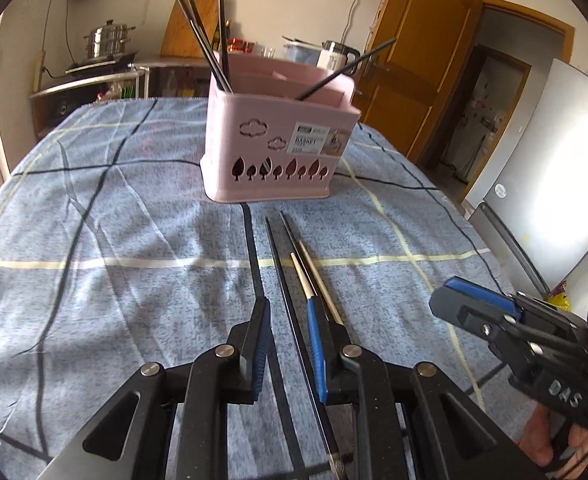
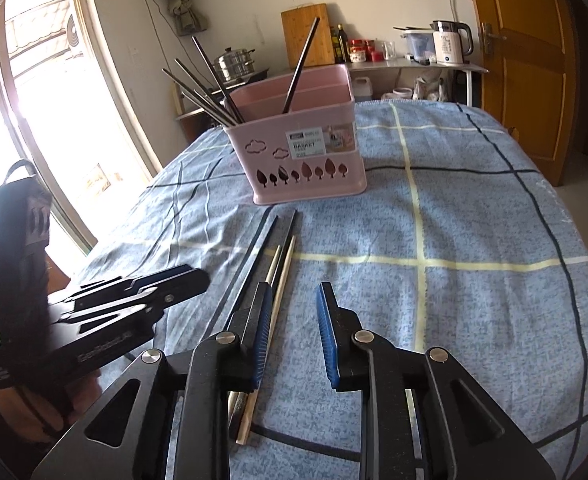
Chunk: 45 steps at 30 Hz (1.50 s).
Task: Organize utensils
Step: 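Move both open tools back down to the chopstick row, then close the right tool on a wooden chopstick while the left tool grasps a black chopstick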
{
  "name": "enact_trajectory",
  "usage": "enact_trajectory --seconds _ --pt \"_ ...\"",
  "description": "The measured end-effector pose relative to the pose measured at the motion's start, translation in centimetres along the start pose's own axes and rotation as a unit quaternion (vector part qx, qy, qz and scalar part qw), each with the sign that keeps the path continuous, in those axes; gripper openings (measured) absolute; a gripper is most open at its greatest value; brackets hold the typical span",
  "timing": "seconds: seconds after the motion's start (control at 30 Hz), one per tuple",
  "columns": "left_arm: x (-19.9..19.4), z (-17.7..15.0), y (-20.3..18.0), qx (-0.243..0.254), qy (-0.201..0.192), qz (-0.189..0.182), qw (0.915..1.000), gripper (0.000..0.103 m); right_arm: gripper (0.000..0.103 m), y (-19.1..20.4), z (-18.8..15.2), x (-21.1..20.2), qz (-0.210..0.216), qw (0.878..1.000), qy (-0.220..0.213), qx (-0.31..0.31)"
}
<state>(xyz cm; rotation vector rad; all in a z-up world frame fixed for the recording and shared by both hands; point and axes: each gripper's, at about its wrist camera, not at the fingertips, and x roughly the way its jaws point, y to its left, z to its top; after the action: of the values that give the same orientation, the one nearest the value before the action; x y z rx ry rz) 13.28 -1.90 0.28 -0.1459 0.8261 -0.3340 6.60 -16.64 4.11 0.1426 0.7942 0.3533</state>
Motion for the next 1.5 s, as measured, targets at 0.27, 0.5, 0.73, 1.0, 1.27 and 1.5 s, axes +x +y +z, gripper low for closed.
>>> enact_trajectory --seconds 0.27,0.5,0.73,1.0,1.27,1.5 --pt "3.5 -0.2 0.0 0.008 0.035 0.024 0.9991 0.018 0.024 -0.6 -0.1 1.3 -0.003 1.0 0.016 0.007" --pt "3.5 -0.3 0.7 0.01 0.037 0.043 0.9984 0.009 0.024 -0.2 0.1 2.9 -0.002 0.999 0.031 0.004" --pt "2.4 -0.6 2.7 0.0 0.038 0.051 0.9979 0.009 0.024 0.4 0.3 5.9 -0.008 0.998 0.062 -0.006" --pt "2.1 -0.8 3.0 0.003 0.037 0.053 0.9979 0.009 0.024 1.1 0.4 7.7 -0.026 0.996 0.08 -0.028" --pt "2.1 -0.7 2.8 0.005 0.037 0.053 0.9979 0.009 0.024 2.9 0.1 8.0 -0.057 0.992 0.085 -0.071" --pt "1.5 -1.2 3.2 0.005 0.044 0.045 0.998 0.009 0.008 -0.3 -0.3 6.5 -0.051 0.995 0.086 -0.022"
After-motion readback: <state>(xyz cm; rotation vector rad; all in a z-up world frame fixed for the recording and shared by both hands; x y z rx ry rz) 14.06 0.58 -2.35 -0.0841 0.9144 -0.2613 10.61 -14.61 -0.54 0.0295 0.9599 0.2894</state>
